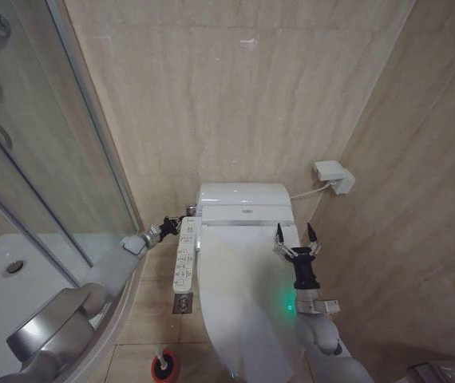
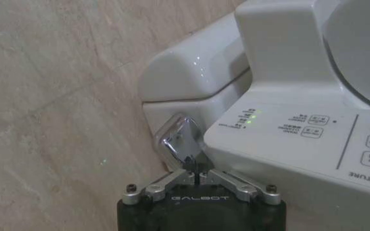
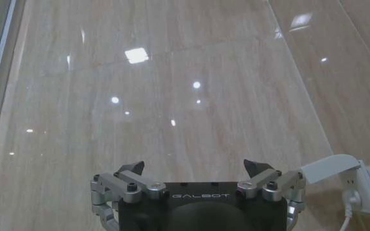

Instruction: Open the toilet lid, clean the toilet bowl with a toilet brush, close the toilet lid, and flush.

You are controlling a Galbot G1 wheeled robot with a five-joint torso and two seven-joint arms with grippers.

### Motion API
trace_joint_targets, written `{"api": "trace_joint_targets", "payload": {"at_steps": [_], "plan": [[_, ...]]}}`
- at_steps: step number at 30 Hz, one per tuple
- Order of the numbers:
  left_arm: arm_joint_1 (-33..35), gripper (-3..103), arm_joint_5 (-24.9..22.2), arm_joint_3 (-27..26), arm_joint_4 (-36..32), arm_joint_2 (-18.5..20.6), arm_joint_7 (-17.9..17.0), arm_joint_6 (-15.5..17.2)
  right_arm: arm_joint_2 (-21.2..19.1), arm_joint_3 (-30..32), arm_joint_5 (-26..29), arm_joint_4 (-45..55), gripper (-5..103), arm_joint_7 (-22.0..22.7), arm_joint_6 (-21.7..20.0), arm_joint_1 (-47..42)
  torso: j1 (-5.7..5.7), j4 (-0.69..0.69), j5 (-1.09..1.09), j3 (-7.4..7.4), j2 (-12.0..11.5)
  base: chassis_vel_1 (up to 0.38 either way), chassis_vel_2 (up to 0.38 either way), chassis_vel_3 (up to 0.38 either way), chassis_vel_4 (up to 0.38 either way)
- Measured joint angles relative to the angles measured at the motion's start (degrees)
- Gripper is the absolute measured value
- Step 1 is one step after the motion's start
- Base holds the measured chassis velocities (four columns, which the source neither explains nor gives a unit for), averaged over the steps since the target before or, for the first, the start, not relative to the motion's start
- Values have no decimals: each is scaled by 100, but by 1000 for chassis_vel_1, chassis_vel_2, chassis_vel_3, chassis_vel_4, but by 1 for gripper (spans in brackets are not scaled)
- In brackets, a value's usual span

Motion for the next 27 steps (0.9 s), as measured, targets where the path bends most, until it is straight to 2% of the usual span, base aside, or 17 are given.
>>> {"api": "trace_joint_targets", "payload": {"at_steps": [27], "plan": [[-25,0,53,-94,50,-32,10,34,12,4,4,16,100,-6,7,-32,0,-2,-2,0,0,0,0,0,0]]}}
